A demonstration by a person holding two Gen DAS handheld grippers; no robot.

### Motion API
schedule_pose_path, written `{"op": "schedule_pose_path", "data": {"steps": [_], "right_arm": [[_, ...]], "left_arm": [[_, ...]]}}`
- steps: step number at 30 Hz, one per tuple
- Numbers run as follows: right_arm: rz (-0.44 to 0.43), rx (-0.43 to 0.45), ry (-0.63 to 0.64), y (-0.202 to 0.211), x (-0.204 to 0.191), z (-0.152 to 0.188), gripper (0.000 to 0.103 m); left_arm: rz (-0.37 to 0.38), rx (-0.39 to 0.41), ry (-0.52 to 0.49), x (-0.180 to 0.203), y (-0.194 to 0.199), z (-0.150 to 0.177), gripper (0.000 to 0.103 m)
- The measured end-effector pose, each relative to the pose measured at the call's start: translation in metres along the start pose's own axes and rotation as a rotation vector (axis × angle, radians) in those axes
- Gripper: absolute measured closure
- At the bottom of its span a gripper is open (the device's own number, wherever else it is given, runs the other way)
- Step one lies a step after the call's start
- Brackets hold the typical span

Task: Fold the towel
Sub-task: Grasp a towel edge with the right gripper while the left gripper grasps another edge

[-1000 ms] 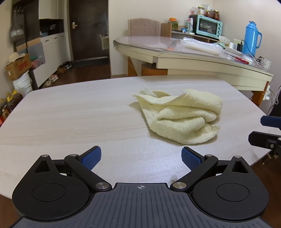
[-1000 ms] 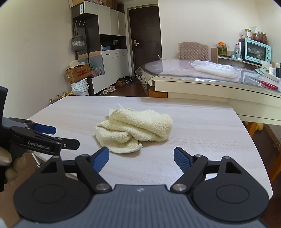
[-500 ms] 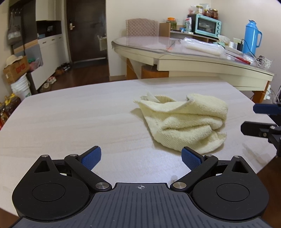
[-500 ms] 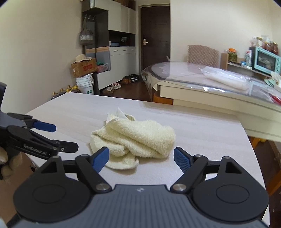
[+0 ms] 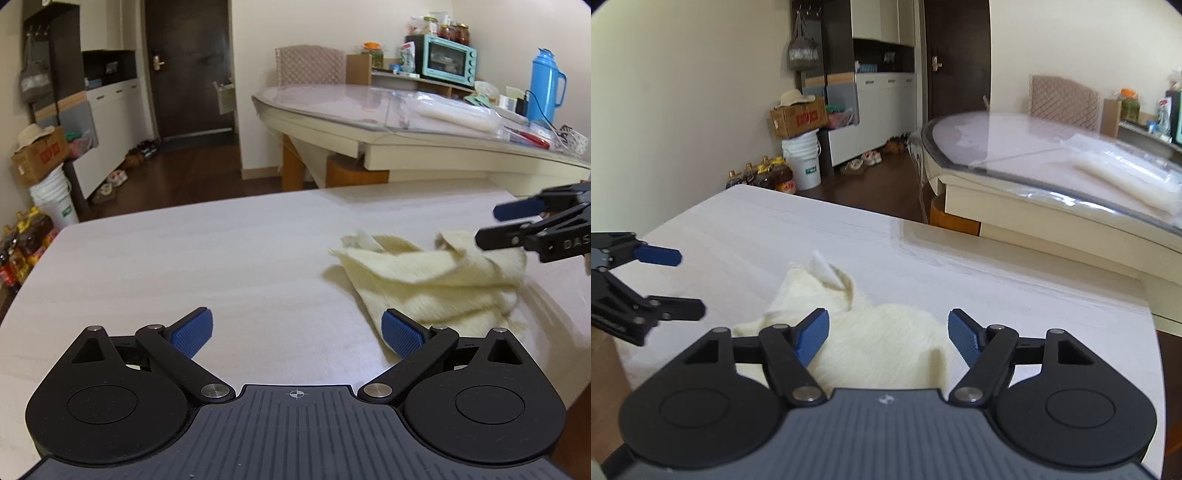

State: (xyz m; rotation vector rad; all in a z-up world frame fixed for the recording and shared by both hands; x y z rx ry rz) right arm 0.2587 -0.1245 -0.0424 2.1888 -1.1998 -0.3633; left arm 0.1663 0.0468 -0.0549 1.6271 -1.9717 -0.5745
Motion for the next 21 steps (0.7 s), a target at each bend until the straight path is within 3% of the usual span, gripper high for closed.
{"op": "schedule_pose_path", "data": {"steps": [2,4,6,9,15,21], "right_arm": [[-0.018,-0.042,0.002,-0.014,0.002,0.001,0.032],[-0.048,-0.076,0.002,-0.022,0.001,0.005,0.051],[-0.077,-0.094,0.001,-0.022,-0.002,0.009,0.078],[-0.056,-0.049,-0.003,-0.008,0.002,0.013,0.088],[-0.010,0.165,-0.042,0.062,0.010,0.003,0.088],[0.017,0.160,-0.019,0.105,0.012,0.044,0.088]], "left_arm": [[0.000,-0.006,-0.011,-0.003,-0.006,-0.003,0.003],[0.002,-0.013,-0.021,-0.004,-0.011,-0.006,0.003],[0.009,-0.020,-0.033,-0.004,-0.016,-0.007,0.003],[0.032,-0.026,-0.063,0.000,-0.020,-0.010,0.003],[0.101,-0.029,-0.134,0.011,-0.023,-0.020,0.003],[0.205,-0.030,-0.190,0.032,-0.028,-0.039,0.003]]}}
Point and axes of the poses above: each gripper's, at about its wrist camera, not at the fingertips, and y roughly against the way its jaws point, x to its right, z to its underside, the point moved 10 cm from there along -y, roughly the way its jaws point, and after that the axes turned 13 degrees about z, right-handed, at the moved point
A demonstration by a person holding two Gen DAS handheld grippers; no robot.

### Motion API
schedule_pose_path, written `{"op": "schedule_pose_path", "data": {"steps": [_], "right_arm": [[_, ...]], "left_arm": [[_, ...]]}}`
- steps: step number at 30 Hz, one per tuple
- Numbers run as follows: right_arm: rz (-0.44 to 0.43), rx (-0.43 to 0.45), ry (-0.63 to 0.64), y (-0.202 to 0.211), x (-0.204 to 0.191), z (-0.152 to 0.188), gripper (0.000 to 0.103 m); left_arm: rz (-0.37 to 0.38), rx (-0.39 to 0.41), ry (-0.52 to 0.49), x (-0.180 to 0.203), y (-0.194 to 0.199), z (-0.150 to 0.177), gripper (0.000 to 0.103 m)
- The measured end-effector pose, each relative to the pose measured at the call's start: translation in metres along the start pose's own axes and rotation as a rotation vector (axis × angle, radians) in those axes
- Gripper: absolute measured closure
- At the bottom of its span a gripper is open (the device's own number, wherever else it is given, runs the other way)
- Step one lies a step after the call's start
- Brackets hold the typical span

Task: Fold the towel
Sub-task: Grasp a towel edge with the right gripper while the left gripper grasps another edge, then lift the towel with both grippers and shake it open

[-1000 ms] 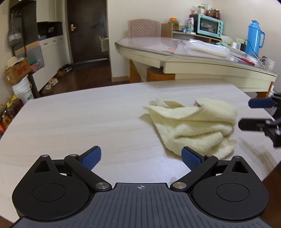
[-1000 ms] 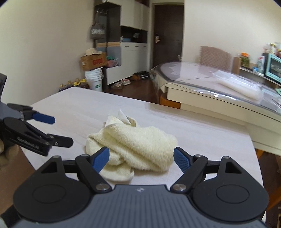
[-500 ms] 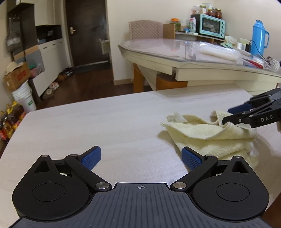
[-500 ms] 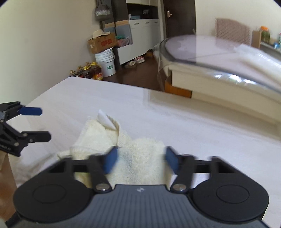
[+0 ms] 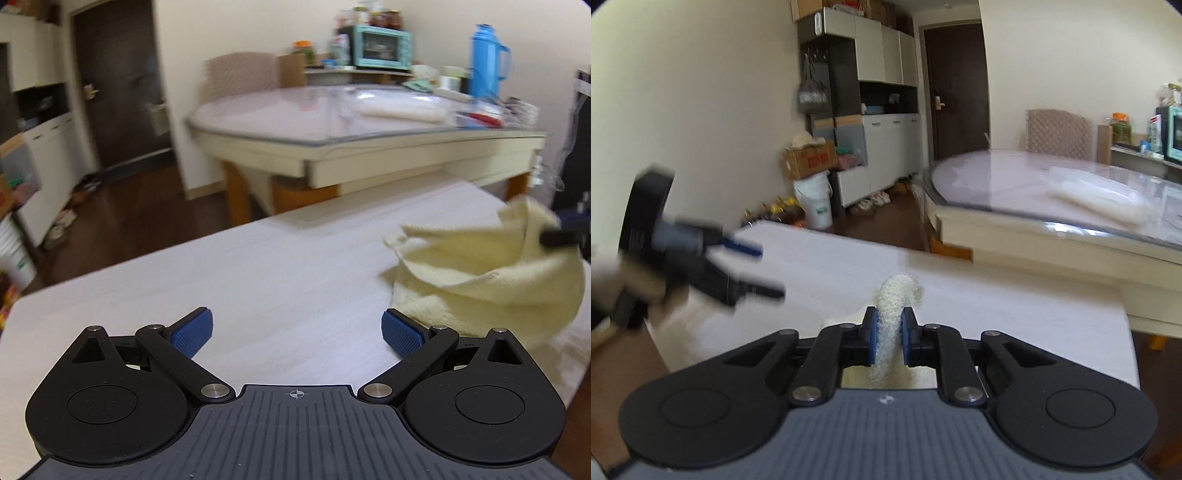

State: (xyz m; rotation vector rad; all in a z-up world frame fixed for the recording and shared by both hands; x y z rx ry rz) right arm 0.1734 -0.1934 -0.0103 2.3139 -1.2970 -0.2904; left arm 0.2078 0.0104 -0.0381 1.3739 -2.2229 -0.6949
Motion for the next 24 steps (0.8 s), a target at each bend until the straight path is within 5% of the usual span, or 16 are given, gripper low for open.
{"op": "schedule_pose_path", "data": {"steps": [11,14,20,24], "right_arm": [[0.123,-0.057,0.001,0.019,0.015,0.054,0.079],[0.123,-0.049,-0.005,0.023,0.013,0.058,0.079],[0.117,-0.050,-0.007,0.025,0.012,0.062,0.079],[0.112,-0.060,-0.015,0.022,0.012,0.065,0.079]], "left_arm": [[0.294,-0.121,-0.120,0.080,-0.073,-0.044,0.006],[0.324,-0.172,-0.110,0.089,-0.097,-0.049,0.040],[0.365,-0.268,-0.104,0.099,-0.129,-0.050,0.056],[0.410,-0.325,-0.117,0.109,-0.143,-0.041,0.096]]}}
Point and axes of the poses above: each gripper's, at about its wrist camera, not at the fingertips, and y roughly against the way its jaws point, x to its right, z to its underside, the point moved 10 cm from there along -y, roughly the way its jaws point, and after that the axes turned 13 degrees about z, right-handed, at the moved point
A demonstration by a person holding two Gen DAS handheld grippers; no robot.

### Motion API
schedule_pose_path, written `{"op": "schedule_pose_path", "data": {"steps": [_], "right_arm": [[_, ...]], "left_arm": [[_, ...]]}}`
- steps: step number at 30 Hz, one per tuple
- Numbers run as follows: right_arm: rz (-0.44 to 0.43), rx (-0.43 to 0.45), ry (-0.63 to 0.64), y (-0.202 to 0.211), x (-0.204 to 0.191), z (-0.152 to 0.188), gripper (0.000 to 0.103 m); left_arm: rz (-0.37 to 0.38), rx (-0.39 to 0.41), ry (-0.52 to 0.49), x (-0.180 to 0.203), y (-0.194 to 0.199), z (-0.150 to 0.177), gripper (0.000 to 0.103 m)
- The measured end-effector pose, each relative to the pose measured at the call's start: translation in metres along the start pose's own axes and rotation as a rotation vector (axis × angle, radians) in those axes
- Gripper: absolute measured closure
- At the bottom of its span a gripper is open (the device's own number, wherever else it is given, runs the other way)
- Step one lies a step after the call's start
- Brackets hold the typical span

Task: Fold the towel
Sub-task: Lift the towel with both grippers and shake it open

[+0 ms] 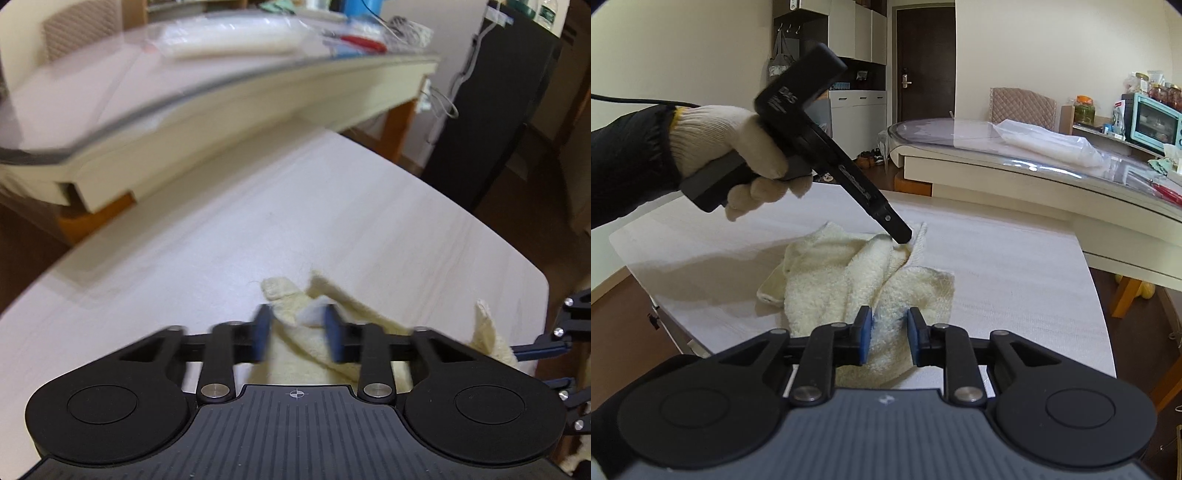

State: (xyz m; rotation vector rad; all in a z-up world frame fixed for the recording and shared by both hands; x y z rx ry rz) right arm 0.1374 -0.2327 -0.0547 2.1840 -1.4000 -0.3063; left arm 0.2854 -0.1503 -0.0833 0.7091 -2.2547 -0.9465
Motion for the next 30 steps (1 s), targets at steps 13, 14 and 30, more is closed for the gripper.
{"op": "schedule_pose_path", "data": {"steps": [13,14,30], "right_arm": [[-0.078,0.044,-0.014,-0.038,0.023,-0.060,0.058],[-0.117,0.026,0.001,-0.048,0.015,-0.062,0.058],[-0.117,0.124,-0.018,-0.065,-0.005,-0.110,0.099]], "left_arm": [[-0.075,0.134,-0.081,0.025,0.071,0.029,0.098],[-0.079,0.143,-0.076,0.026,0.077,0.032,0.098],[-0.129,0.287,-0.017,0.019,0.140,0.063,0.098]]}}
Point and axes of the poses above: each gripper's, at about its wrist camera, not at the fingertips, and y roughly against the way its jaws point, x to its right, z to its underside, the point moved 10 cm from there along -y, roughly the way its jaws point, and after that the axes turned 13 degrees about z, right-handed, at the moved point
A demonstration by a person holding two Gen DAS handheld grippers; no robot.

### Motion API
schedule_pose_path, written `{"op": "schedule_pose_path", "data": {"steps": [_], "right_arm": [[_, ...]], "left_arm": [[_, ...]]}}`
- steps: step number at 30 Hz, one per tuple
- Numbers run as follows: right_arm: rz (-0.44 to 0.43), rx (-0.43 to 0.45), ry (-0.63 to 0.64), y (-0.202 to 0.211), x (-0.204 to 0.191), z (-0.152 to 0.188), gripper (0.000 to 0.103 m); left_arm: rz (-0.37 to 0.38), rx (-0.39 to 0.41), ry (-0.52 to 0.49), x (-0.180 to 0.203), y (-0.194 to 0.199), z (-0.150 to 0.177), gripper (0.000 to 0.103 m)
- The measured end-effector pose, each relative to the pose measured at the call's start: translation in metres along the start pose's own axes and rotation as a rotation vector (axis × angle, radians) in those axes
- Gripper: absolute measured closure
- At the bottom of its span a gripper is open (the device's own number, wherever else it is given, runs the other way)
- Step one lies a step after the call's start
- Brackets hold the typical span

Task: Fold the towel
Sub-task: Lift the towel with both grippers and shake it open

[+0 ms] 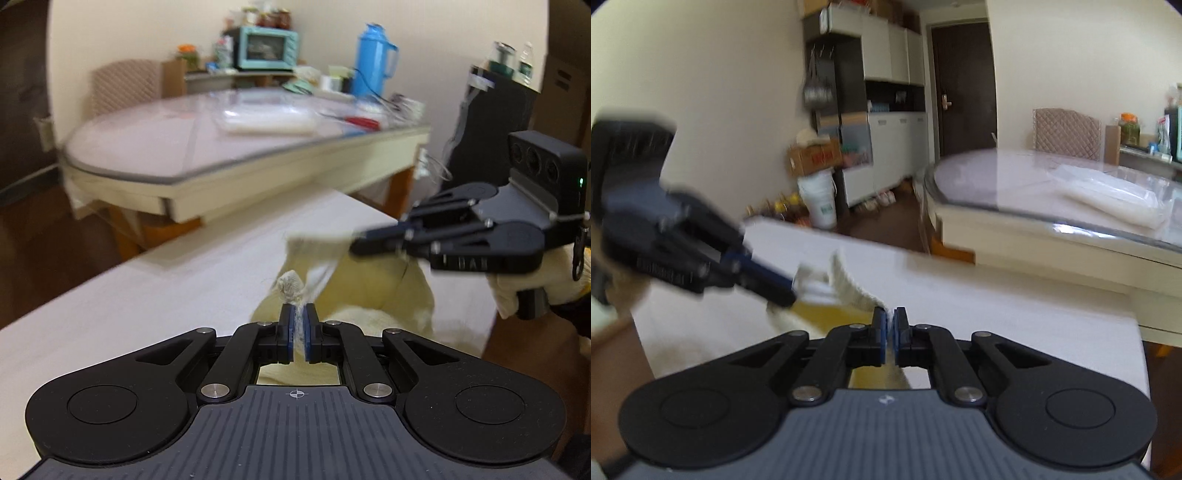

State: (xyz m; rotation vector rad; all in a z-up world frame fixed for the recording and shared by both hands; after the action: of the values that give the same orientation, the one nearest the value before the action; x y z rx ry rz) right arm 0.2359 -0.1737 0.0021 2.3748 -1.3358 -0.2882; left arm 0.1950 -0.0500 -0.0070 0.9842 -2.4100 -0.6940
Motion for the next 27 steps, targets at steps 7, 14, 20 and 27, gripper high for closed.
{"op": "schedule_pose_path", "data": {"steps": [7,14,20,27], "right_arm": [[0.162,0.134,-0.046,0.001,0.024,-0.037,0.099],[0.313,0.017,-0.096,-0.014,0.058,0.010,0.098],[0.423,-0.087,-0.172,0.001,0.093,0.063,0.097],[0.412,-0.051,-0.208,0.029,0.096,0.072,0.068]], "left_arm": [[-0.043,0.034,0.055,0.002,0.047,0.030,0.098],[0.050,-0.054,0.137,0.034,0.041,0.095,0.098],[0.130,-0.122,0.145,0.046,0.034,0.114,0.097],[0.123,-0.098,0.138,0.022,0.040,0.083,0.060]]}}
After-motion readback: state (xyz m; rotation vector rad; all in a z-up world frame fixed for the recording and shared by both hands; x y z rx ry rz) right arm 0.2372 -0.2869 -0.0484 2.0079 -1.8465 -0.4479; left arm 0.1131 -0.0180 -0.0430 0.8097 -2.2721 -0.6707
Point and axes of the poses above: each gripper's, at about its wrist camera, not at the fingertips, and y roughly against the way its jaws point, x to its right, z to its underside, the point moved 10 cm from there along -y, roughly the way its jaws point, and after that the axes turned 13 degrees about z, right-handed, at the moved point
